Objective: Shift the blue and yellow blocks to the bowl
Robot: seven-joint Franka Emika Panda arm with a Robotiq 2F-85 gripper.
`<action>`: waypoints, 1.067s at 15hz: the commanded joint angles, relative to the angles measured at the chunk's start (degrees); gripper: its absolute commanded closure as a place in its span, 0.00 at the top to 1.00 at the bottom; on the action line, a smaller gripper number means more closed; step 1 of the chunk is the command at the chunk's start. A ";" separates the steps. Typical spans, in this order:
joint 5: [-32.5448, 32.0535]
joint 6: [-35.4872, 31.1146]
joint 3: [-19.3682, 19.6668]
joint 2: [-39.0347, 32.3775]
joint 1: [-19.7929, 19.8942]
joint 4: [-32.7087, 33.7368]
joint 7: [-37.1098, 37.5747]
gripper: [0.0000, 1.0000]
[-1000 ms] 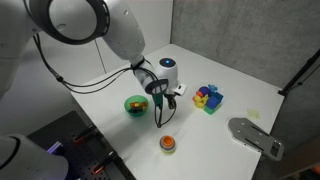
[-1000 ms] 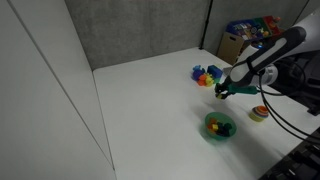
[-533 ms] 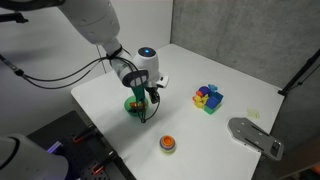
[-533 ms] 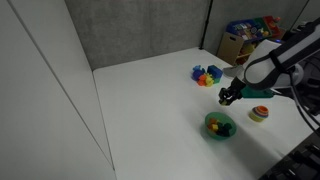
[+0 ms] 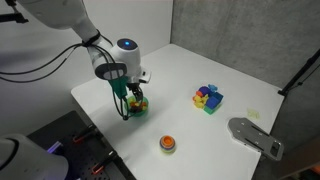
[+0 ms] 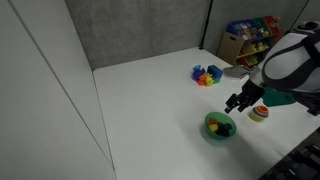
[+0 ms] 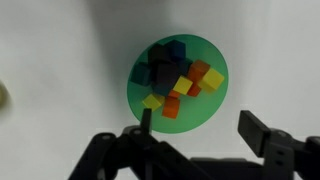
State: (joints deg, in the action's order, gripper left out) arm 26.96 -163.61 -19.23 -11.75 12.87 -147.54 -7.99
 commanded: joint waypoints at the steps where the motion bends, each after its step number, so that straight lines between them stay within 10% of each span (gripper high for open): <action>1: 4.66 3.73 2.08 7.39 -1.91 -3.36 -5.10 1.00; 10: -19.99 8.64 17.25 15.21 -7.12 -2.80 3.68 1.00; 16: -36.86 25.81 21.59 17.34 -6.09 4.98 10.18 1.00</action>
State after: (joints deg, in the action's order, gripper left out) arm -6.71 -145.51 1.43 4.31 6.97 -146.30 0.65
